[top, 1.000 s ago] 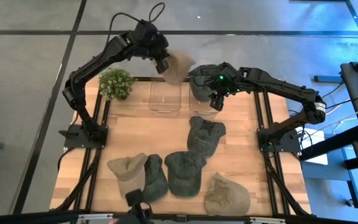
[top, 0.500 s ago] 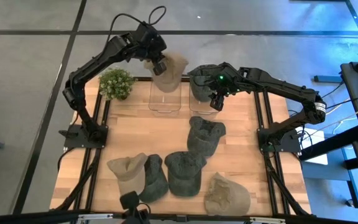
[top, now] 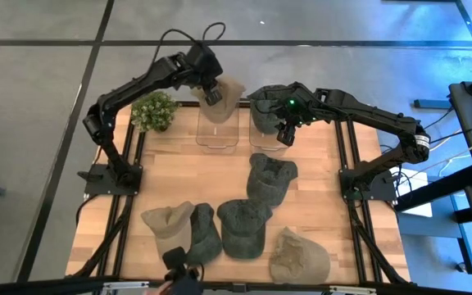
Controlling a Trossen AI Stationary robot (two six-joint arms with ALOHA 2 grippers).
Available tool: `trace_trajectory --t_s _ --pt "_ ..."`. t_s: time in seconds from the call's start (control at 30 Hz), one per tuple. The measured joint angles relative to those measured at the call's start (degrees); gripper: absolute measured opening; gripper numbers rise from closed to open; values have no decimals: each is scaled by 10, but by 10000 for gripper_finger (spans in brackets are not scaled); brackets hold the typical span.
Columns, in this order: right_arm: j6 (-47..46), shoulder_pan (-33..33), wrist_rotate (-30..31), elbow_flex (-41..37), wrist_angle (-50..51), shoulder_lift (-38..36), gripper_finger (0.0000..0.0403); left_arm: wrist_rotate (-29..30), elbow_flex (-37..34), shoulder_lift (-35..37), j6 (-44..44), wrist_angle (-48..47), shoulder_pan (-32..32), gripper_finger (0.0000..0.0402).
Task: Pick & Place hat
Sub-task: Put the brown cap into the left transparent bin
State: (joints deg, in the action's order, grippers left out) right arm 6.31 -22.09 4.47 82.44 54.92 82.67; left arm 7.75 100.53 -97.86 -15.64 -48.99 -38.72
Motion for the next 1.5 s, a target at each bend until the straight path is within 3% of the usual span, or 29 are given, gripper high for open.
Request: trace_trajectory --t_s 0.13,0.53,0.97,1.17,1.5 --pt "0 0 0 0 0 0 193 28 -27 0 -1 42 -5 3" --pt "0 0 0 0 0 0 193 28 -74 -2 0 89 -32 3" --pt "1 0 0 0 0 0 193 34 -75 -2 -8 119 -34 4" --pt "0 0 0 0 0 0 193 67 -75 -2 -43 120 -34 5" --pt "0 0 0 0 0 0 193 67 -75 -2 -45 120 -34 68"
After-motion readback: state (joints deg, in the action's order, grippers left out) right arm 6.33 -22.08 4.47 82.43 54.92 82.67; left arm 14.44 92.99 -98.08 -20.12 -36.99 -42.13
